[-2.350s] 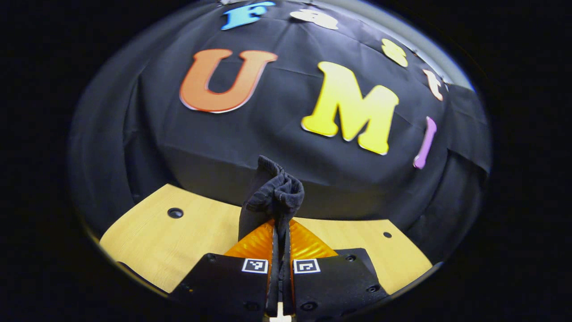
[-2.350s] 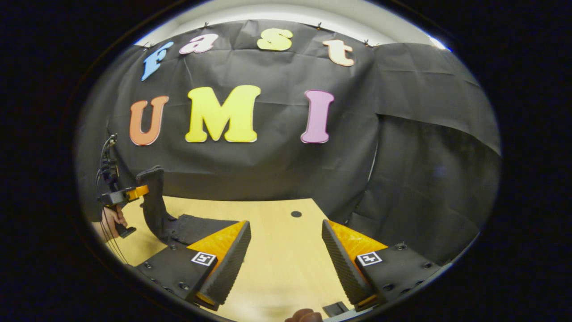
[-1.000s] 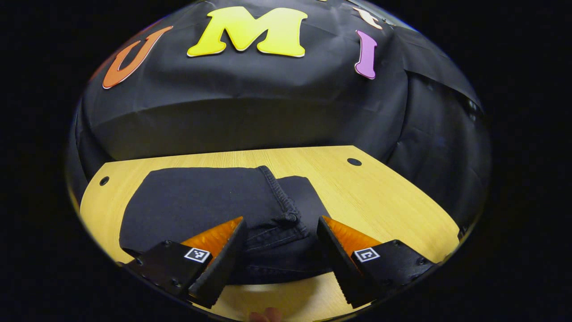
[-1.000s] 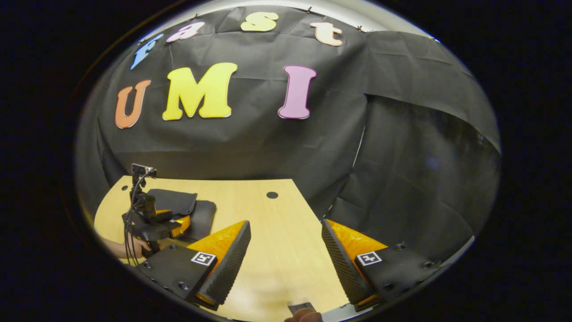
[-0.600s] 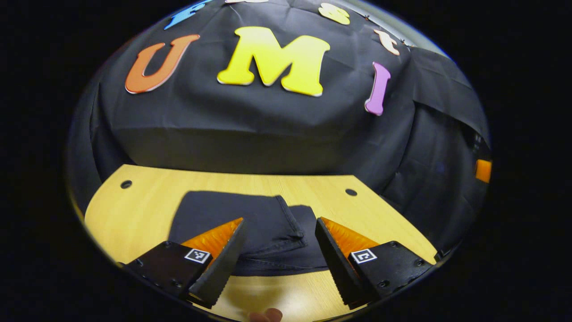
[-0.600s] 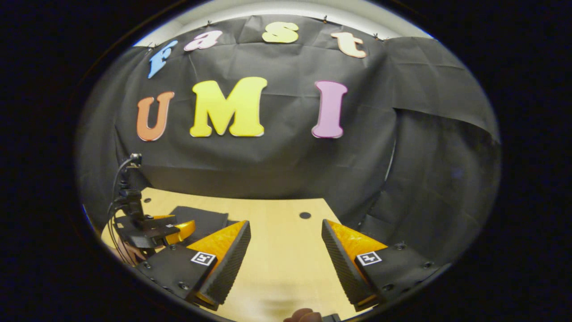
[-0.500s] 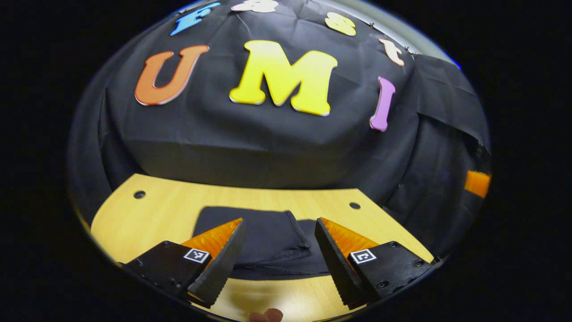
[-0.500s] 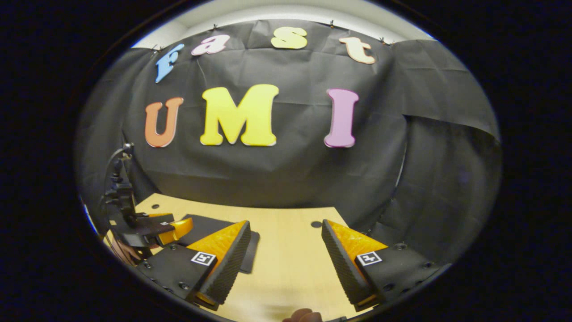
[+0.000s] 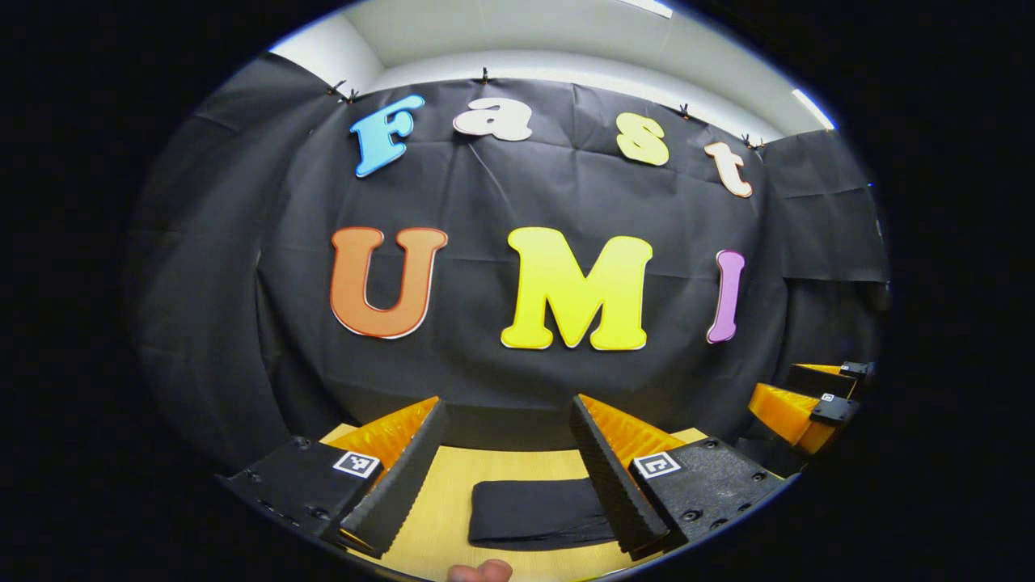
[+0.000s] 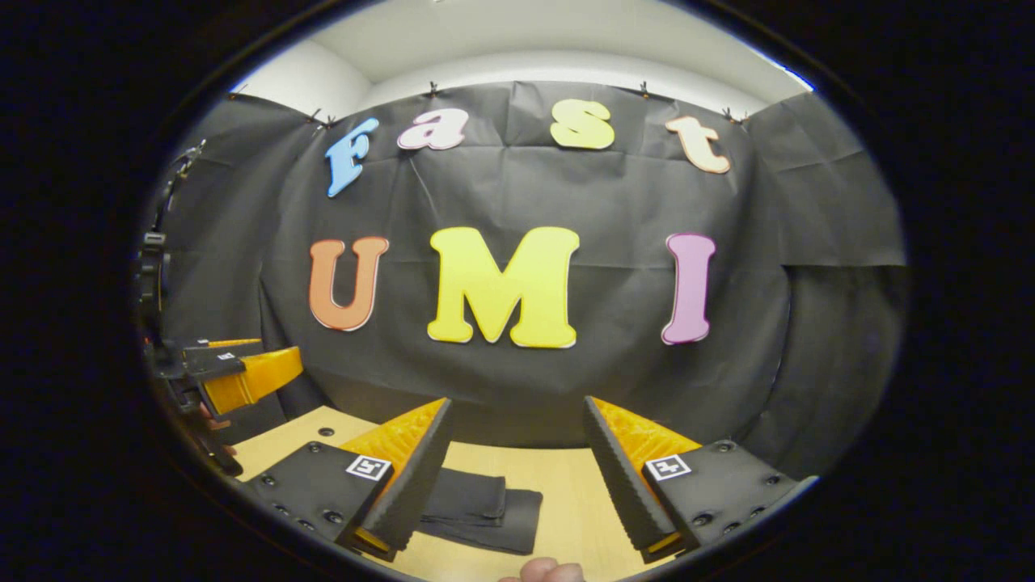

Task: Grasp the waist and the cuffs of the jeans and fold them to make the two legs overlap; first hold the waist and fold one-third of the jeans toward the cuffs, then hold the cuffs and fold the remaining one-third in the same direction to finish folding.

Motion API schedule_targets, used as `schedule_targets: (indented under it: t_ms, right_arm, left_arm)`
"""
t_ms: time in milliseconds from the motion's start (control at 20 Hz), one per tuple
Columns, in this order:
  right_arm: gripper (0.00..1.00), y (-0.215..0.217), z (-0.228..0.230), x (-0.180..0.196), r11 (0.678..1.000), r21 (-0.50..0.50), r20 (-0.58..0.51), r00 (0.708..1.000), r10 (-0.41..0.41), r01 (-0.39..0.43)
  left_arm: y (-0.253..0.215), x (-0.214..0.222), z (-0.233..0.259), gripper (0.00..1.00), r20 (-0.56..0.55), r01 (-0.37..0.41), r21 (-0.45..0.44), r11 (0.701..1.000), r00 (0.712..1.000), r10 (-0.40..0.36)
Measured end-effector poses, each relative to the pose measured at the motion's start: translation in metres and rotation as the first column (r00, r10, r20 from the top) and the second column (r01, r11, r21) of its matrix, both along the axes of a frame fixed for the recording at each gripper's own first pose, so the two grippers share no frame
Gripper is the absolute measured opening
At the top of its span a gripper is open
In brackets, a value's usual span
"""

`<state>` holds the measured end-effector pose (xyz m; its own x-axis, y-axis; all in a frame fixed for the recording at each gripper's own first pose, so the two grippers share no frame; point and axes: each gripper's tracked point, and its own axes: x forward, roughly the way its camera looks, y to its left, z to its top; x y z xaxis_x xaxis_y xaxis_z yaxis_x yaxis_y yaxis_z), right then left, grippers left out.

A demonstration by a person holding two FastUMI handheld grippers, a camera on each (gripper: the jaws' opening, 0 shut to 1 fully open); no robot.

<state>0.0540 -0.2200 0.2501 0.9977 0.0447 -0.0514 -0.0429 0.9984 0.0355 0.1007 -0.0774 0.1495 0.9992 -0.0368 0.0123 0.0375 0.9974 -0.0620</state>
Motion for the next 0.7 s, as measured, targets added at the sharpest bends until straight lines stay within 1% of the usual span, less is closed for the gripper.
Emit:
schedule_targets:
  t_ms: [100, 150, 200, 250, 350, 500, 700]
  right_arm:
    - [0.98, 0.011, 0.0, -0.006, 1.0, 0.01, 0.007, 1.0, 0.0, 0.0]
    - [0.98, 0.017, 0.0, -0.009, 1.0, 0.008, 0.007, 1.0, 0.004, -0.004]
    - [0.98, 0.018, -0.001, -0.011, 1.0, 0.004, 0.008, 1.0, 0.004, -0.004]
    - [0.98, 0.019, 0.0, -0.014, 1.0, 0.01, 0.009, 1.0, 0.0, 0.0]
    - [0.98, 0.021, 0.001, -0.018, 1.0, 0.029, 0.012, 1.0, 0.002, -0.002]
    - [0.98, 0.02, 0.003, -0.02, 0.999, 0.039, 0.025, 1.0, -0.007, 0.006]
    - [0.98, 0.028, -0.002, -0.017, 0.999, 0.052, 0.006, 1.0, 0.011, -0.012]
  left_arm:
    - [0.006, -0.012, 0.005, 0.98, 0.004, -0.026, -0.013, 1.0, 1.0, 0.026]
    - [0.008, -0.018, 0.005, 0.94, 0.005, -0.034, -0.016, 0.999, 0.999, 0.034]
    - [0.011, -0.026, 0.002, 1.0, 0.002, -0.041, -0.013, 0.999, 0.999, 0.041]
    - [0.014, -0.032, 0.0, 0.98, 0.001, -0.051, -0.005, 0.999, 0.999, 0.051]
    - [0.023, -0.039, 0.001, 0.98, 0.008, -0.077, 0.011, 0.997, 0.997, 0.077]
    - [0.027, -0.041, 0.004, 0.98, 0.01, -0.093, 0.02, 0.995, 0.996, 0.093]
    - [0.03, -0.042, 0.004, 0.98, 0.003, -0.092, 0.028, 0.995, 0.996, 0.092]
